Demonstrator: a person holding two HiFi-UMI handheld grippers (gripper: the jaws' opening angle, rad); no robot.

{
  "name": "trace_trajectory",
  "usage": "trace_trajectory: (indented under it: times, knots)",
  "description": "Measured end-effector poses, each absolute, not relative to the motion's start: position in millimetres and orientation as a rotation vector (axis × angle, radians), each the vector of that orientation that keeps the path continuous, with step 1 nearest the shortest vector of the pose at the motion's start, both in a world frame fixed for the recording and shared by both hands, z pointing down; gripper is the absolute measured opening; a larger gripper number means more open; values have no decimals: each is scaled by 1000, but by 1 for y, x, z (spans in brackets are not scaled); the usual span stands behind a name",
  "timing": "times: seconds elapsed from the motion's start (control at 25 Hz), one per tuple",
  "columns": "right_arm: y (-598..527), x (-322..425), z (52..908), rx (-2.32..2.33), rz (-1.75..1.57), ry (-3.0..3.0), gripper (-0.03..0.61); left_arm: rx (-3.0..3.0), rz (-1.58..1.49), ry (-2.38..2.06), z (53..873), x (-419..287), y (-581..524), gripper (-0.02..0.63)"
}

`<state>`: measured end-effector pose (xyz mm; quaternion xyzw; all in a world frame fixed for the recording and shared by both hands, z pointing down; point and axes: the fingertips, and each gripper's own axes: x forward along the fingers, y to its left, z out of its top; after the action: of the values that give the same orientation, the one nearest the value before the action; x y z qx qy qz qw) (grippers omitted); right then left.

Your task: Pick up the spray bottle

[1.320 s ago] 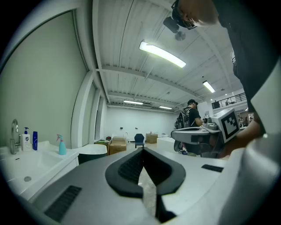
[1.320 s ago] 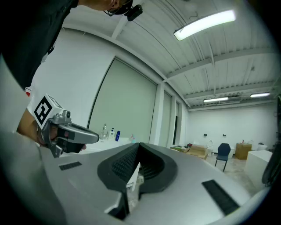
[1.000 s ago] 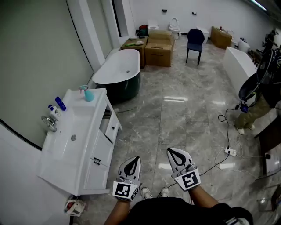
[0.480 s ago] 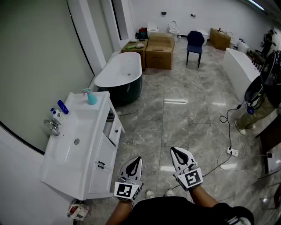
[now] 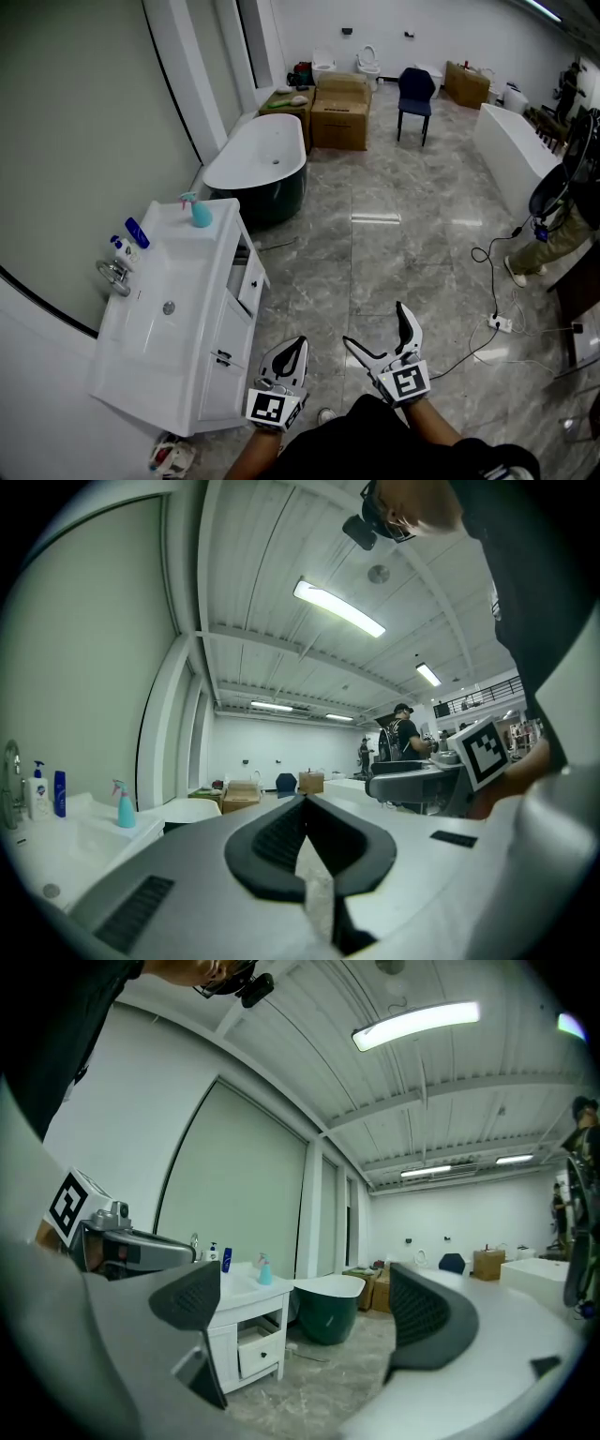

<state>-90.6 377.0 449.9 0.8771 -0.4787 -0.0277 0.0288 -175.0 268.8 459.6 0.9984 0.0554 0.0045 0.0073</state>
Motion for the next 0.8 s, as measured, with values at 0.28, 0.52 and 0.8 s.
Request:
trace_trajectory:
  times: [0.28,0.52,0.8]
  knots:
    - [362,-83,456,2706,-74,-1471,587,3106,34,150,469,-172,250,-3]
    - [343,-52,460,2696,-59,-1496,586,3103,42,126,473,-143,230,-3]
    - [315,-1,455,2680,-95,-1540,586,3124,45,106,471,-92,205,-3]
